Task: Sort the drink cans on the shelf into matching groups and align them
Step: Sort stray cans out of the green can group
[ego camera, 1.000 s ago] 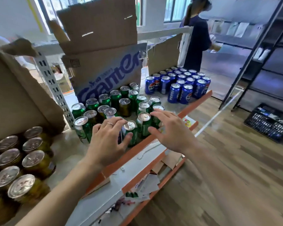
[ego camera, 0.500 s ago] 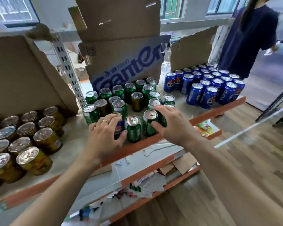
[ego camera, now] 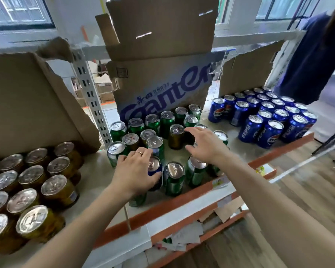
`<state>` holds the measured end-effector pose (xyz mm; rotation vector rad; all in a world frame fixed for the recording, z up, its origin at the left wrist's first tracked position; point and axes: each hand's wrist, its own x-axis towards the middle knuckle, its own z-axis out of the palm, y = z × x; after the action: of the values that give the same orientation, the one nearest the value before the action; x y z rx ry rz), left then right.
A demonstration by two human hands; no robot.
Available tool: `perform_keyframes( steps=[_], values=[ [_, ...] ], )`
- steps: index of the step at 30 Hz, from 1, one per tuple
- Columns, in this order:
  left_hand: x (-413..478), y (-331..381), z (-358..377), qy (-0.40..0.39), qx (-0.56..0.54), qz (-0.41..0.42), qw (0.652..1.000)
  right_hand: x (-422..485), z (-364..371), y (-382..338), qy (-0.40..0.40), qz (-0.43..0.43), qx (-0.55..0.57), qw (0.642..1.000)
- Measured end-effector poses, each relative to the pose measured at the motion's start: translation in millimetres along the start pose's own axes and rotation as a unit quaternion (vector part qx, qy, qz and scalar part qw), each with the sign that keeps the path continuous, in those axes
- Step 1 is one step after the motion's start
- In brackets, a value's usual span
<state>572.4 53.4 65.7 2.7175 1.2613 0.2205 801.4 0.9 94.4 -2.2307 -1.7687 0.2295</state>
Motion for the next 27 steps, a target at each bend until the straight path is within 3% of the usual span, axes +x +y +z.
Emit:
perform_keyframes(
  steps=[4,10,13,16,22,25,27],
  values=[
    [15.8,-13.4,6.4,-0.047,-0.009,0.012,0.999,41.9,9.8,4.8,-0.019,0.01,-0.053,0.998],
    [27.9,-28.4,19.4,-0.129,-0.127,0.003,0.983,89.7,35.7,2.5,-0.076,0.026,-0.144,0.986],
    [31.8,-37.0,19.6,-0.118,-0.198,0.013,0.973,102.2,50.4,3.7,-0.092,0.032,-0.18,0.979],
    [33.3,-47.7,12.6,-0.106,-0.312,0.007,0.944,109.8,58.4,4.3,-0.051,0.031,-0.246,0.967],
    [38.9,-64.6,-22.7,-0.008,-0.412,-0.02,0.911,119.3,54.0,0.7,-0.041,0.009,-0.323,0.945],
    [44.0,-67.0,-42.8,0.025,-0.496,-0.038,0.867,116.8,53.6,0.0,-0.024,0.015,-0.329,0.944],
    [49.4,-64.9,-51.5,0.051,-0.566,-0.058,0.821,107.8,51.5,1.3,0.028,0.036,-0.274,0.961]
  ],
)
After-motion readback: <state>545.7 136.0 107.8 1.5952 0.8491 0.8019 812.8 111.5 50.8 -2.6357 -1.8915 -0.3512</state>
